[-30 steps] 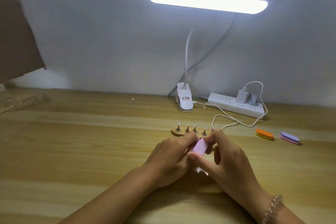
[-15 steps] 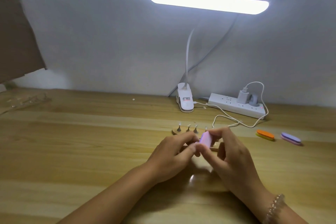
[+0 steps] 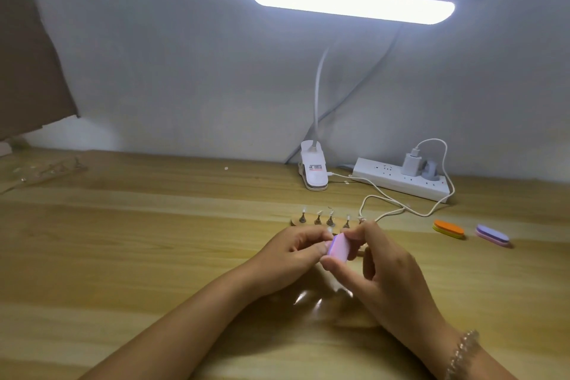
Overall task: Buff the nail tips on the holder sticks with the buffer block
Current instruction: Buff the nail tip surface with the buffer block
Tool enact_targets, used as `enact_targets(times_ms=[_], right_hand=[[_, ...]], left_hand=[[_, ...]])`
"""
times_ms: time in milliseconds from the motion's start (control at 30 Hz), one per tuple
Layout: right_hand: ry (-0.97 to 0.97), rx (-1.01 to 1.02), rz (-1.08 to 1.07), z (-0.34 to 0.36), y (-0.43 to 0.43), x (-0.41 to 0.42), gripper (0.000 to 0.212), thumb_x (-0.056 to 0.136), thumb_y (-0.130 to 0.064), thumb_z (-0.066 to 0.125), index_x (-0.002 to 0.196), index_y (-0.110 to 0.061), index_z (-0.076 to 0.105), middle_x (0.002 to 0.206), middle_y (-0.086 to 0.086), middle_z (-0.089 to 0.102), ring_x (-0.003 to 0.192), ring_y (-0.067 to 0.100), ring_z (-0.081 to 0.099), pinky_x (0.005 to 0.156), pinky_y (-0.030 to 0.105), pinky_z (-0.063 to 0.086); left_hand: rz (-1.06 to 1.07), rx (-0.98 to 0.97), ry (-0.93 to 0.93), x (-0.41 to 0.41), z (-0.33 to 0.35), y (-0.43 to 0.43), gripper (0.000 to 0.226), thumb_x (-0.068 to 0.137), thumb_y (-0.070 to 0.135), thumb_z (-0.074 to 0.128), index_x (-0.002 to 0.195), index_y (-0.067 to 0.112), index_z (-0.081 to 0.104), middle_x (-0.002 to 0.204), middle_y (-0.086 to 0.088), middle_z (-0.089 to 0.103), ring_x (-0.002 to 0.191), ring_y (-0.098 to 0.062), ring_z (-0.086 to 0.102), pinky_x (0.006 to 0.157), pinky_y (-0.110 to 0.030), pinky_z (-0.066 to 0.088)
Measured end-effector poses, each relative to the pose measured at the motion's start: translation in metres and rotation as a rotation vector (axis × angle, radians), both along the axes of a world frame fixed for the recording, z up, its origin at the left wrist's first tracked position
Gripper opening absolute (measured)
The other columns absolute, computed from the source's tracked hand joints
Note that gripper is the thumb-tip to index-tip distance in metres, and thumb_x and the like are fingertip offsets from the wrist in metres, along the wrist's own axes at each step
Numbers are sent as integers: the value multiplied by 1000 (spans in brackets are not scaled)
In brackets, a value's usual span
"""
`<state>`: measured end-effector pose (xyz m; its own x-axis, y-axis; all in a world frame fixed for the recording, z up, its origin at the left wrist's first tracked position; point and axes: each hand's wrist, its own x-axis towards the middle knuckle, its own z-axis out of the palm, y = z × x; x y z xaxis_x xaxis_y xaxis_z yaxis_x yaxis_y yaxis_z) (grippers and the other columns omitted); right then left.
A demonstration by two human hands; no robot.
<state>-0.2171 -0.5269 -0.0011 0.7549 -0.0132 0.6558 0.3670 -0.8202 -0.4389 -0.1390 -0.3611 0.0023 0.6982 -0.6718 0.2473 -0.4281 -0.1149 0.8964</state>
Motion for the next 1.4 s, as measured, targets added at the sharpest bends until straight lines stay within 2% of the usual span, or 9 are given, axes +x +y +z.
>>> enact_targets(times_ms=[133,267,367,533,633,800,900,1033,1400], right_hand=[[24,70,-46,3,-5,3,42,80,-64,59,93,-24,57,79,-24,54,68,-8,53,57,18,35],[-5,12,28,1,1,1,42,80,-61,62,94,-22,58,75,-29,49,59,-10,49,52,12,33],[54,125,2,3,-6,5,43,80,-66,57,92,-24,57,79,-20,59,61,-1,52,56,20,34],[1,1,13,0,1,0,41,80,-62,61,93,-24,55,81,-23,54,63,-12,50,53,8,33],[71,155,21,4,-6,4,46,77,-67,60,90,-23,56,79,-18,61,63,-2,55,56,18,34],[32,63,61,1,2,0,43,77,-61,67,91,-23,54,79,-23,56,59,-9,51,52,8,32],[74,123,1,3,-4,2,50,75,-68,61,91,-21,56,81,-20,60,62,-9,53,56,15,34],[18,-76,-42,1,4,-3,46,77,-67,60,93,-24,54,72,-29,46,60,-13,47,52,7,31],[117,52,26,4,1,-2,46,72,-62,71,90,-25,50,76,-22,57,61,-9,52,54,11,34]], left_hand=[[-12,10,-34,-2,3,-1,22,102,6,49,87,10,64,73,9,60,65,8,51,63,-8,37],[-5,7,19,0,0,0,19,103,4,46,97,-5,62,85,-9,62,76,-5,54,71,-19,41],[-19,0,18,-2,5,0,24,103,8,48,86,13,63,72,8,56,62,9,49,59,-5,35],[-29,-25,95,1,1,1,21,102,11,50,95,-5,61,82,-1,59,77,-6,52,73,-18,40],[-27,-4,57,0,2,0,21,102,13,51,84,11,62,65,16,52,59,6,45,59,-7,34],[-33,-57,138,0,2,-1,19,92,25,52,86,10,60,73,5,53,65,-2,47,60,-11,37],[-36,-50,100,-1,2,-3,17,92,25,51,80,17,59,62,16,50,58,4,44,55,-7,34],[-24,-55,117,3,-2,-1,17,99,11,51,83,10,57,61,18,53,53,6,46,52,-6,35],[-25,-43,114,1,4,-1,17,95,18,51,82,10,58,53,19,50,45,5,43,47,-7,31]])
